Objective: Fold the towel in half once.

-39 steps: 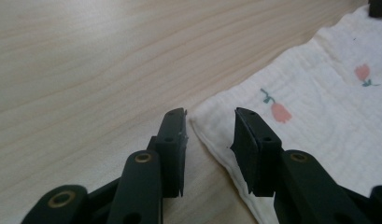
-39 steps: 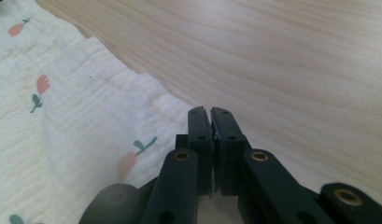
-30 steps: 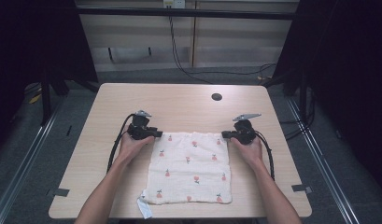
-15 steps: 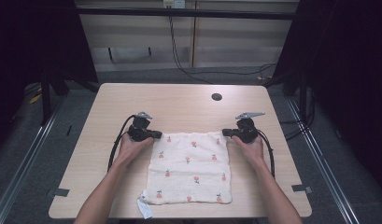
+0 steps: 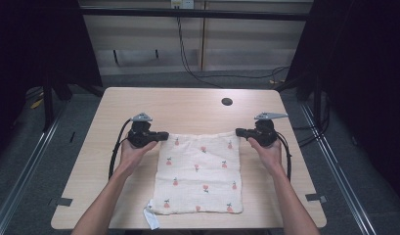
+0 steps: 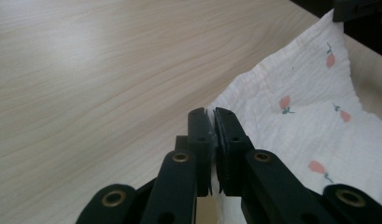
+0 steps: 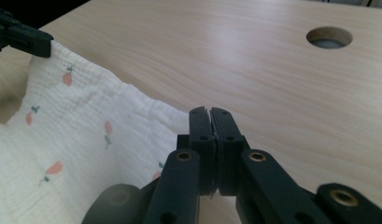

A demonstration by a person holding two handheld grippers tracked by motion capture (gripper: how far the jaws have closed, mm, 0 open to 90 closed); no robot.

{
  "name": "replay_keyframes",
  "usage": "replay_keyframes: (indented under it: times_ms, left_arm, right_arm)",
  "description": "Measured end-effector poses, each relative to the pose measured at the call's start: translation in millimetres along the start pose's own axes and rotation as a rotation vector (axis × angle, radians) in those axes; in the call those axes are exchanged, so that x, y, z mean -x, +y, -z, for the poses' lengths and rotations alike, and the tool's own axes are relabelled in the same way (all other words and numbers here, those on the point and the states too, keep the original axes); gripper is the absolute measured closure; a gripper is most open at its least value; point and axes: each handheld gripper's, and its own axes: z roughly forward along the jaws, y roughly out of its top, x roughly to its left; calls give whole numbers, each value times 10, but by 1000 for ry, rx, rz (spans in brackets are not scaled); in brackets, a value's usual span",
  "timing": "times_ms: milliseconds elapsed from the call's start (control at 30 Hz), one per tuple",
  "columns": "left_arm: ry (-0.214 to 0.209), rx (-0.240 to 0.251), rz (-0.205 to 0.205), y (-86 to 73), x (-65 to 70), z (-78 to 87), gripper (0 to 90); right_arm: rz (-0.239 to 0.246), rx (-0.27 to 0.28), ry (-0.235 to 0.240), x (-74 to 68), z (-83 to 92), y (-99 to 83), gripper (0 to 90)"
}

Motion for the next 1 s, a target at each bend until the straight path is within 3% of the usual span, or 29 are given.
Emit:
replay_keyframes:
  times_ms: [167,300,533,733,1000]
  left_arm:
    - [-12,19,-13,49,39,86,860]
    - [-14,18,-37,140,32,173,857]
    - [-8,19,-23,147,10,245,858]
    - [-30,26,-43,-10,161,317,858]
    - [-58,57,-76,-23,317,488,857]
  right_arm:
    - [3,34,1,-13,139,88,891]
    - [11,30,-3,-18,191,173,890]
    - [21,49,17,-55,195,263,891]
    - [31,32,53,-126,257,164,891]
    - [55,38,74,-216,472,81,891]
